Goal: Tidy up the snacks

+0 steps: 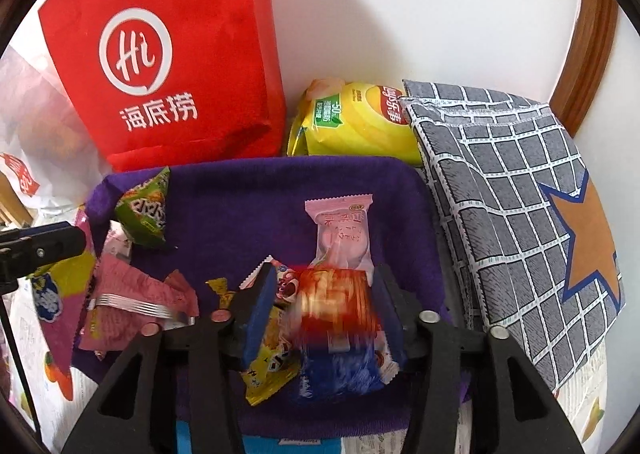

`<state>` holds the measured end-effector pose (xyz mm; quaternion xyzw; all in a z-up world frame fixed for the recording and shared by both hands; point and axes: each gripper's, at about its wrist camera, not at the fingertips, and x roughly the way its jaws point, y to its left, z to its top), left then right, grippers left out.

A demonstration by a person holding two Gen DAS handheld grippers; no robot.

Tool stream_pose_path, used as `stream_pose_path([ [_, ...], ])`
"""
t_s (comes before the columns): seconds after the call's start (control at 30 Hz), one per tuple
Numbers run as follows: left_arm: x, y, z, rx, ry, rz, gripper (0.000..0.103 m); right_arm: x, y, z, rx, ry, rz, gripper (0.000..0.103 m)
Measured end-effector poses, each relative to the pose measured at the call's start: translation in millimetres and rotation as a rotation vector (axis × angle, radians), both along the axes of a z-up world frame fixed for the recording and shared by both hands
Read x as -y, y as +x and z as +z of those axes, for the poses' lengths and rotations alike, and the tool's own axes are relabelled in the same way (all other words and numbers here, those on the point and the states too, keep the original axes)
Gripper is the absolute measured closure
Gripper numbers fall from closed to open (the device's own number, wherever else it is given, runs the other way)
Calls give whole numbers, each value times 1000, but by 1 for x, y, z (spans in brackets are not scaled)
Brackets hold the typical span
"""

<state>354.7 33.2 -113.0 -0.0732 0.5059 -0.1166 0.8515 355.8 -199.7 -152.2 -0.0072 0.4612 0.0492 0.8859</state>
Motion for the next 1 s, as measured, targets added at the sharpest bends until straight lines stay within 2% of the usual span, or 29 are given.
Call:
stream_pose_path([
  [0.07, 1, -1, 2, 5, 7, -4, 51, 2, -4, 6, 4, -1, -7, 44],
  [0.27, 8, -13, 24, 56, 30, -10, 26, 7, -24, 30, 34, -9, -24, 42],
  [0.4, 7, -23, 41, 95, 25, -6, 24, 11, -42, 47, 54, -4, -29, 40],
  [0.5, 5, -34, 55, 118, -6, -12, 23, 15, -57, 61, 68, -1, -38, 39],
  [0.67, 10, -59, 65, 113, -38, -20, 23, 18, -86, 83, 89, 0, -44, 38],
  [0.9, 14, -109, 82, 136, 2, -13, 22, 19, -125, 102, 111, 13, -62, 38],
  [1.0, 14, -133, 91, 160, 14, 0, 18, 22, -145, 110, 123, 22, -88, 38],
])
